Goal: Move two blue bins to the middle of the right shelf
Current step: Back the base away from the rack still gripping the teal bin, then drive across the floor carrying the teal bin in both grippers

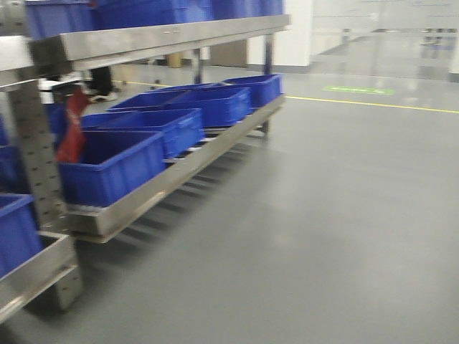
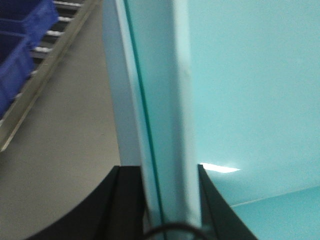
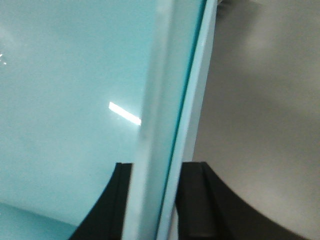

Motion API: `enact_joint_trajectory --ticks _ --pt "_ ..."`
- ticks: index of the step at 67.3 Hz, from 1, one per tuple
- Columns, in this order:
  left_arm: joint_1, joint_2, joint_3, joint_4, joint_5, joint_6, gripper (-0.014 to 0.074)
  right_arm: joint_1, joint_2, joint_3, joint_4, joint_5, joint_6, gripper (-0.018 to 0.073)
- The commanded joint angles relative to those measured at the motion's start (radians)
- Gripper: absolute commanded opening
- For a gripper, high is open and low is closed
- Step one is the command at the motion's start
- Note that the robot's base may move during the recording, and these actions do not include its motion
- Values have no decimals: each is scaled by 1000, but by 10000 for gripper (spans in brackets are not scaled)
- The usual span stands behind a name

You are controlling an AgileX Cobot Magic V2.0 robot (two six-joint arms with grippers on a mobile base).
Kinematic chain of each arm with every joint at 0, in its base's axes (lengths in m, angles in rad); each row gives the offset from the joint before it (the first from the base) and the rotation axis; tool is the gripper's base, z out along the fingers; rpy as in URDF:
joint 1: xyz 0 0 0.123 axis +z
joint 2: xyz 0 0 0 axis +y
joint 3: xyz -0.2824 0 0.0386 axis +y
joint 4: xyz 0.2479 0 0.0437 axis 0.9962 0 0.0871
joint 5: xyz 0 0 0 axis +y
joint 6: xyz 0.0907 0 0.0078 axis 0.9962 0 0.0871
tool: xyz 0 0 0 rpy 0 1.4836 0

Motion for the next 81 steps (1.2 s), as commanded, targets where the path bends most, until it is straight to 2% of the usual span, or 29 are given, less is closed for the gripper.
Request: enact_joint_trajectory --ticks 1,81 --pt "-6 -29 -26 -90 -82 15 -111 -3 -3 -9 -4 -88 10 -162" --pt "-6 -29 -26 -90 -82 15 -111 -3 -3 -9 -4 -88 10 -162"
